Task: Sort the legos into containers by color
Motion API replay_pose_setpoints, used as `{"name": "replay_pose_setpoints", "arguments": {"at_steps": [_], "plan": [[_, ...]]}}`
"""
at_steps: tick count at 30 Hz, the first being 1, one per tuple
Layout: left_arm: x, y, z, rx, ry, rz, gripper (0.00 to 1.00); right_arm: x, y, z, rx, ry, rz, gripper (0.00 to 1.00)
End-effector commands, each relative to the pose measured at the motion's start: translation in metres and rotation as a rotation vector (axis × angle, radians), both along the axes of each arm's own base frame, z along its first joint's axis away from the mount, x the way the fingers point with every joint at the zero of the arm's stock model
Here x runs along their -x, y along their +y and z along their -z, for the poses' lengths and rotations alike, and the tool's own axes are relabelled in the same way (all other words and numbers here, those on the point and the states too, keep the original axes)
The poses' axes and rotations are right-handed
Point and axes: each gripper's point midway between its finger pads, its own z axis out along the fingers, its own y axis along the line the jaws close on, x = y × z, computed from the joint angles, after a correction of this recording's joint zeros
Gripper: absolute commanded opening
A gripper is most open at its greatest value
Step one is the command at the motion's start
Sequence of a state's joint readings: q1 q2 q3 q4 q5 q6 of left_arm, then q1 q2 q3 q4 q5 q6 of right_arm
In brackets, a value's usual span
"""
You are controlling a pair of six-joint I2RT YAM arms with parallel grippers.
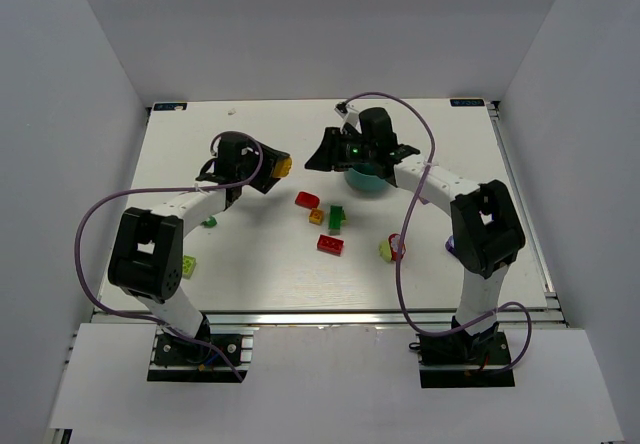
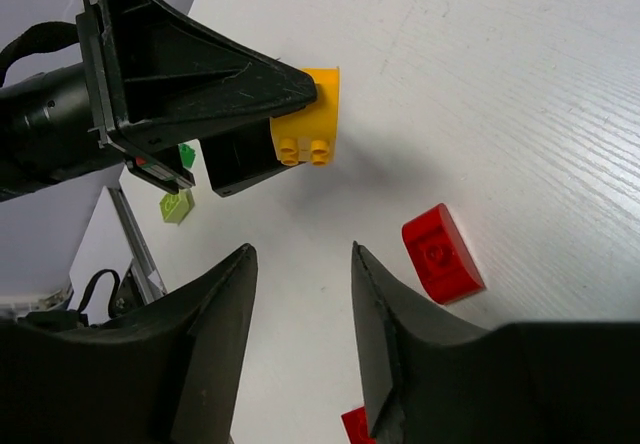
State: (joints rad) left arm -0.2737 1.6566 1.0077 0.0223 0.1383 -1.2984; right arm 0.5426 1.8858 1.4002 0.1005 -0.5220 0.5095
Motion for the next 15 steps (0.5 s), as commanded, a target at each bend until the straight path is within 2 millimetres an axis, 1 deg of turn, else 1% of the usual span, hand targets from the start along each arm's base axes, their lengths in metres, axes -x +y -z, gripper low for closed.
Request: {"name": "replay_pose_setpoints", "arguments": {"at_steps": [1,6,7,8,11,12,14,15], "plan": [[0.000,0.000,-0.012,-0.011,-0.037,-0.002,0.00,0.003,0.001,-0.025,-0.032,-0.062,-0.024,0.47],[-0.001,0.001,-0.013,-0.030,-0.049,0.008,0.00,0.006,-0.002,-0.020,-0.001,-0.096,-0.047,0.48],[-0.002,0.000,-0.016,-0.035,-0.058,0.016,0.00,0.008,-0.003,-0.018,0.006,-0.107,-0.068,0.48],[-0.002,0.001,-0.018,-0.055,-0.073,0.031,0.00,0.008,-0.004,-0.018,0.024,-0.160,-0.097,0.49],[-0.002,-0.003,-0.025,-0.063,-0.105,0.068,0.00,0.014,-0.005,-0.020,0.048,-0.257,-0.177,0.64],[0.000,-0.005,-0.030,-0.053,-0.116,0.081,0.00,0.015,-0.005,-0.022,0.046,-0.272,-0.187,0.73],[0.002,-0.009,-0.033,-0.027,-0.123,0.092,0.00,0.018,-0.003,-0.028,0.022,-0.295,-0.205,0.81],[0.005,-0.012,-0.034,-0.009,-0.119,0.098,0.00,0.021,-0.002,-0.028,0.009,-0.288,-0.207,0.89]]}}
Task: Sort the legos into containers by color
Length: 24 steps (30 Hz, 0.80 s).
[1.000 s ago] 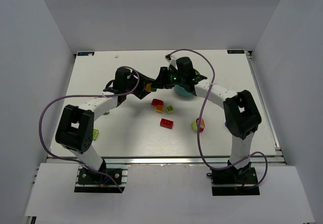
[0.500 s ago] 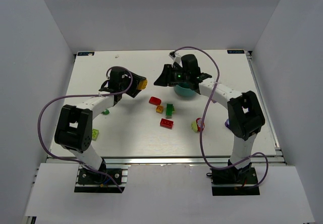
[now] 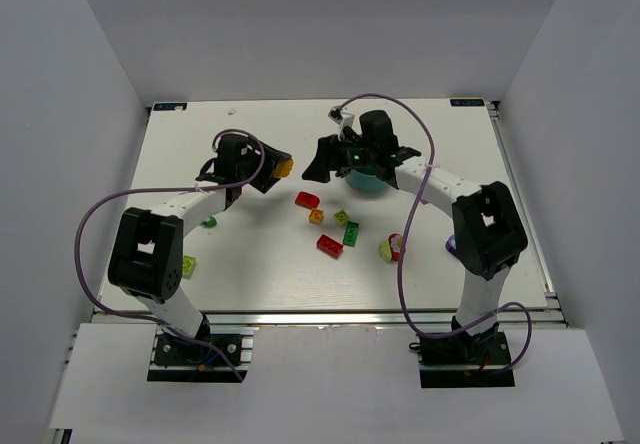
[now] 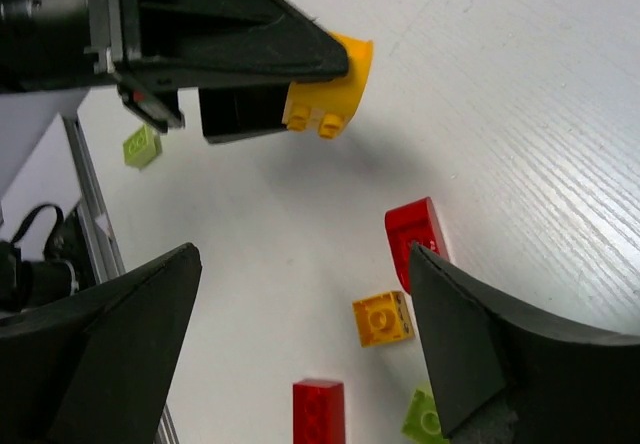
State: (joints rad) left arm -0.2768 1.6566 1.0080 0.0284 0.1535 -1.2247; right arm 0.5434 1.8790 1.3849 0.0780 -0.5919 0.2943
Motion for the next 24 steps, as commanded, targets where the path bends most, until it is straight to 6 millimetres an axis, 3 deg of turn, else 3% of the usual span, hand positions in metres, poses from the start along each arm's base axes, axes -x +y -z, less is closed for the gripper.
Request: {"name": "replay_pose_setpoints", "arguments": {"at_steps": [1,9,14,16,18,19,22,24], "plan": [[0.002,-0.010,-0.041,0.059,-0.103,0.042,0.00,0.011,0.002,-0.038,-0.067,-0.133,-0.070,0.90],[0.005,-0.024,-0.059,0.246,-0.106,0.011,0.00,0.001,0.028,-0.044,-0.147,-0.095,-0.028,0.89],[0.005,-0.032,-0.073,0.304,-0.128,0.027,0.00,-0.014,0.045,-0.048,-0.155,-0.076,-0.006,0.89],[0.005,-0.035,-0.077,0.315,-0.136,0.035,0.00,-0.021,0.048,-0.041,-0.142,-0.058,0.014,0.89],[0.006,-0.037,-0.079,0.328,-0.135,0.043,0.00,-0.025,0.051,-0.048,-0.154,-0.068,0.023,0.88],[0.008,-0.039,-0.079,0.341,-0.137,0.051,0.00,-0.036,0.052,-0.047,-0.145,-0.080,0.060,0.87],[0.009,-0.041,-0.081,0.368,-0.138,0.042,0.00,-0.045,0.051,-0.051,-0.141,-0.100,0.110,0.73],[0.008,-0.044,-0.080,0.373,-0.132,0.044,0.00,-0.053,0.048,-0.050,-0.140,-0.096,0.167,0.52]]}}
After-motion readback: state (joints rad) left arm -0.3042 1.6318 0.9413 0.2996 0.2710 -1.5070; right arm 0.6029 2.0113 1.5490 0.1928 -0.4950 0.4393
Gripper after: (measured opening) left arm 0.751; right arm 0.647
